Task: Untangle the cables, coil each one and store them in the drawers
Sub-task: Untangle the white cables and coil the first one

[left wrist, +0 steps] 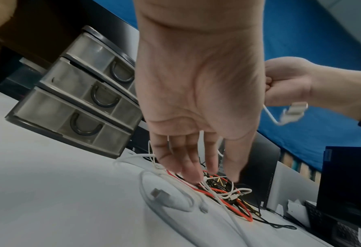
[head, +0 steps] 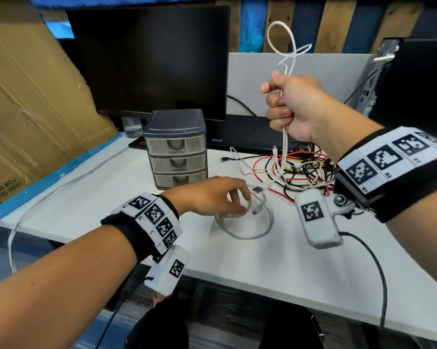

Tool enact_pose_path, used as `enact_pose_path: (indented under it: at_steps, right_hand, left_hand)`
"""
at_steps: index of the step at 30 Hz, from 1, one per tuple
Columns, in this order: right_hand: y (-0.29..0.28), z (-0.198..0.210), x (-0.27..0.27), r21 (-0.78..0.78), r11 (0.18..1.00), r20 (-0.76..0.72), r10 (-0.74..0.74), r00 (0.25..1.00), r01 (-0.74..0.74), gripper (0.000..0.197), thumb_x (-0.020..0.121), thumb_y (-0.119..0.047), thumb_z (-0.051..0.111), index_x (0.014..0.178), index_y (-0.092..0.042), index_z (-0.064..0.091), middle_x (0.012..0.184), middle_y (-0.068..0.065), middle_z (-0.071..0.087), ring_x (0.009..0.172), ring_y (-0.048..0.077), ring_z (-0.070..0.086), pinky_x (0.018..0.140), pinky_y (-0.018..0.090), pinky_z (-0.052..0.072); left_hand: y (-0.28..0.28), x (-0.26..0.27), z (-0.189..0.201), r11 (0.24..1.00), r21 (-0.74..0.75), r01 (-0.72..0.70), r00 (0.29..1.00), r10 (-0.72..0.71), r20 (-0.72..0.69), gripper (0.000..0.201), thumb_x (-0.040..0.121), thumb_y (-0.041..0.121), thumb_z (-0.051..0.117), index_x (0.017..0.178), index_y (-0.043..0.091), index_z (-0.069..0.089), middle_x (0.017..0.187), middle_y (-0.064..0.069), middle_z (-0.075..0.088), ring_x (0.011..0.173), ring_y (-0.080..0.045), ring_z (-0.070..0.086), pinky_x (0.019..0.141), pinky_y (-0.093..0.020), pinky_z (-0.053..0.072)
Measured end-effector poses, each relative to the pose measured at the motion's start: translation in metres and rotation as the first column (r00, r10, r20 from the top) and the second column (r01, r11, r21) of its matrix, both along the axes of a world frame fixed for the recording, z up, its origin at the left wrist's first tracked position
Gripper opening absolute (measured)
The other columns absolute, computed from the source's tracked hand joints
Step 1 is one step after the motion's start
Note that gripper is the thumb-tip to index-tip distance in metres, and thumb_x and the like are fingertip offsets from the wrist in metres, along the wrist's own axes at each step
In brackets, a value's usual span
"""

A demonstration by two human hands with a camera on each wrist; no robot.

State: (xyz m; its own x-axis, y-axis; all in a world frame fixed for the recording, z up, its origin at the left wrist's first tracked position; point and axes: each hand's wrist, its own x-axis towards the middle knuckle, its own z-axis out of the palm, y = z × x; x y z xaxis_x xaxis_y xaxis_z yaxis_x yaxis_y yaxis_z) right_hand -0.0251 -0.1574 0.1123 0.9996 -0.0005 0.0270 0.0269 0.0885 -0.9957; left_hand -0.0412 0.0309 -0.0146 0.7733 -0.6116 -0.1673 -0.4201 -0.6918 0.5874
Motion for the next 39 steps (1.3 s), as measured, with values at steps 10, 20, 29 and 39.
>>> enact_pose_path:
  at_steps: [10,20,29,39]
  right_hand:
    - [-0.049,-0.003,0.032,-0.694,0.568,0.385,-0.227,0.895,0.443,0.03,0.104,-0.02,0.04,0.122,-0.011,0.062,0.096,0.01,0.058,0.09,0.033,0.058,0.066,0.029,0.036]
    - [-0.08,-0.11,0.042,-0.976,-0.138,-0.171,-0.003,0.985,-0.169,0.038,0.107,-0.018,0.037,0.145,-0.011,0.041,0.143,0.017,0.035,0.131,0.041,0.04,0.105,0.044,0.039]
    - [-0.084,-0.116,0.034,-0.945,0.005,-0.326,-0.017,0.945,-0.326,0.082,0.092,-0.052,0.065,0.157,-0.017,0.029,0.161,0.008,0.03,0.144,0.034,0.036,0.115,0.046,0.037]
    - [-0.019,-0.096,0.013,-0.939,0.332,0.004,0.278,0.96,-0.093,0.077,0.095,-0.039,0.067,0.159,-0.027,0.026,0.158,0.005,0.034,0.145,0.028,0.035,0.117,0.041,0.034]
  left_hand:
    - [-0.011,0.02,0.001,0.971,0.153,-0.181,0.983,0.177,0.039,0.024,0.103,0.037,0.054,0.111,0.019,0.067,0.078,-0.002,0.078,0.051,-0.014,0.065,0.06,-0.025,0.051]
    - [-0.02,0.026,0.009,0.904,-0.09,-0.419,0.908,0.414,-0.063,0.04,0.107,0.035,0.047,0.092,0.004,0.066,0.074,-0.011,0.077,0.058,-0.023,0.072,0.052,-0.025,0.049]
    - [-0.008,0.018,0.03,0.778,-0.396,-0.487,0.863,0.499,-0.08,0.021,0.1,0.016,0.058,0.092,-0.001,0.069,0.079,-0.015,0.075,0.061,-0.023,0.072,0.055,-0.029,0.052]
    - [0.017,-0.023,0.057,0.736,-0.598,-0.317,0.917,0.398,0.003,0.025,0.099,0.0,0.046,0.099,0.008,0.07,0.079,-0.006,0.073,0.061,-0.018,0.063,0.059,-0.031,0.046]
